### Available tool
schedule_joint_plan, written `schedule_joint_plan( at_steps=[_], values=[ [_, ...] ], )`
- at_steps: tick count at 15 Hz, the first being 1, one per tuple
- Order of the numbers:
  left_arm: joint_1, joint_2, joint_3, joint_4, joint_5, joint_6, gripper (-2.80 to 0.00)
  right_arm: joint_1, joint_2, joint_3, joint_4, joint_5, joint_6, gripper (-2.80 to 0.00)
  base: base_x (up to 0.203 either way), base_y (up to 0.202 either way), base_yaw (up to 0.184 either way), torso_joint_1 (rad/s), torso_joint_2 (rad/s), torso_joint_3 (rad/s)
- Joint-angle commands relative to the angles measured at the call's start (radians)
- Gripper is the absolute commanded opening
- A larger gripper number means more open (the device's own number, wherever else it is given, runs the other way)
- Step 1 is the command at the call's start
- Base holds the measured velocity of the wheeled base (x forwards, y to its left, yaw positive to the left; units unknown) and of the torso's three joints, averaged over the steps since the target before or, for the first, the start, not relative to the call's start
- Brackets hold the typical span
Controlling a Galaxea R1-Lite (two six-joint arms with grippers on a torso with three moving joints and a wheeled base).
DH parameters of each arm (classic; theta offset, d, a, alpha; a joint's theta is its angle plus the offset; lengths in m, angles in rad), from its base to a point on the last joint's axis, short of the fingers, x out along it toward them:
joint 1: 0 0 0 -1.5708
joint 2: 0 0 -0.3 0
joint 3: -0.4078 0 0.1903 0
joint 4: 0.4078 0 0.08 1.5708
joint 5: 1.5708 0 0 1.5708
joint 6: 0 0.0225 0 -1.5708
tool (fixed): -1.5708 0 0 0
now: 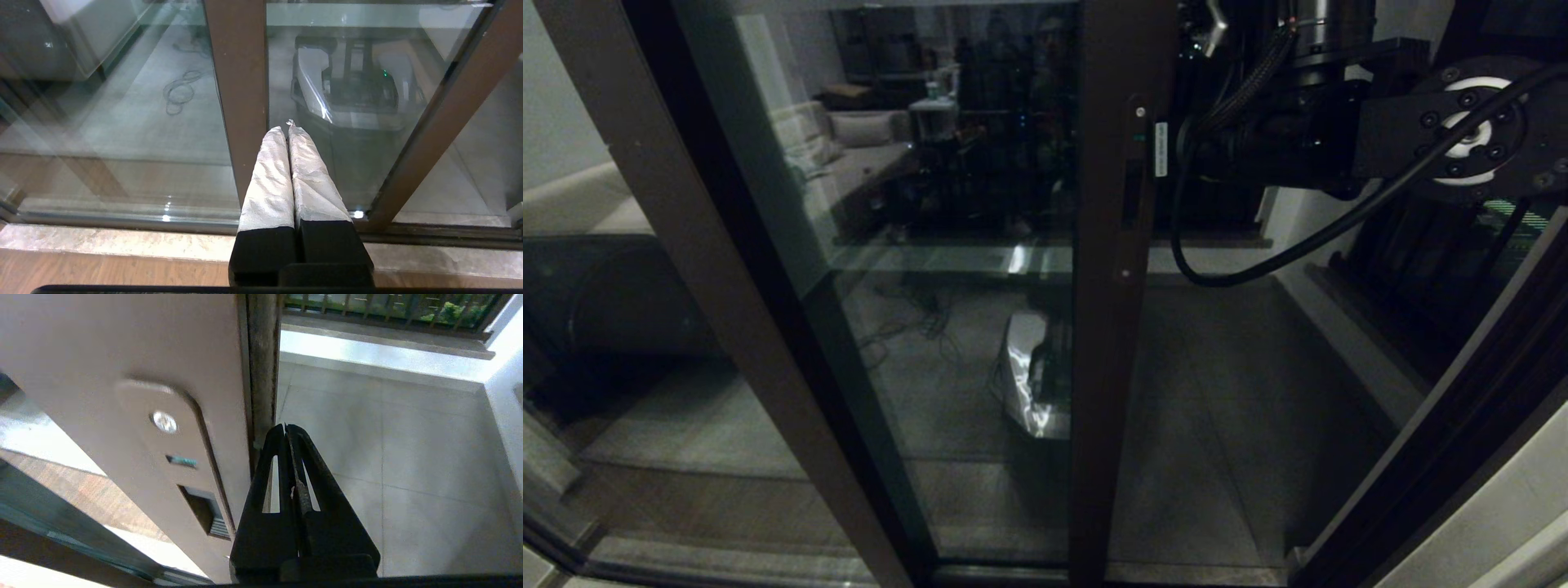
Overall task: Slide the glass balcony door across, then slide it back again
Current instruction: Open the slid door
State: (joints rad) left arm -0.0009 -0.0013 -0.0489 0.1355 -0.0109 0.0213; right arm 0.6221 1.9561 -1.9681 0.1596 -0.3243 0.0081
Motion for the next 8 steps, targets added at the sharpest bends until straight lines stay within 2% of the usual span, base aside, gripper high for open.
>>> schedule_joint_plan(
  at_steps=[1, 8],
  values=[
    [-0.001, 0.0, 0.0, 0.001, 0.0, 0.0, -2.8, 0.016, 0.018, -0.002, -0.003, -0.001, -0.002, -2.8, 0.0, 0.0, 0.0, 0.0, 0.0, 0.0],
    [0.001, 0.0, 0.0, 0.001, 0.0, 0.0, -2.8, 0.048, 0.033, -0.002, -0.026, -0.016, 0.0, -2.8, 0.0, 0.0, 0.0, 0.0, 0.0, 0.0]
  ],
)
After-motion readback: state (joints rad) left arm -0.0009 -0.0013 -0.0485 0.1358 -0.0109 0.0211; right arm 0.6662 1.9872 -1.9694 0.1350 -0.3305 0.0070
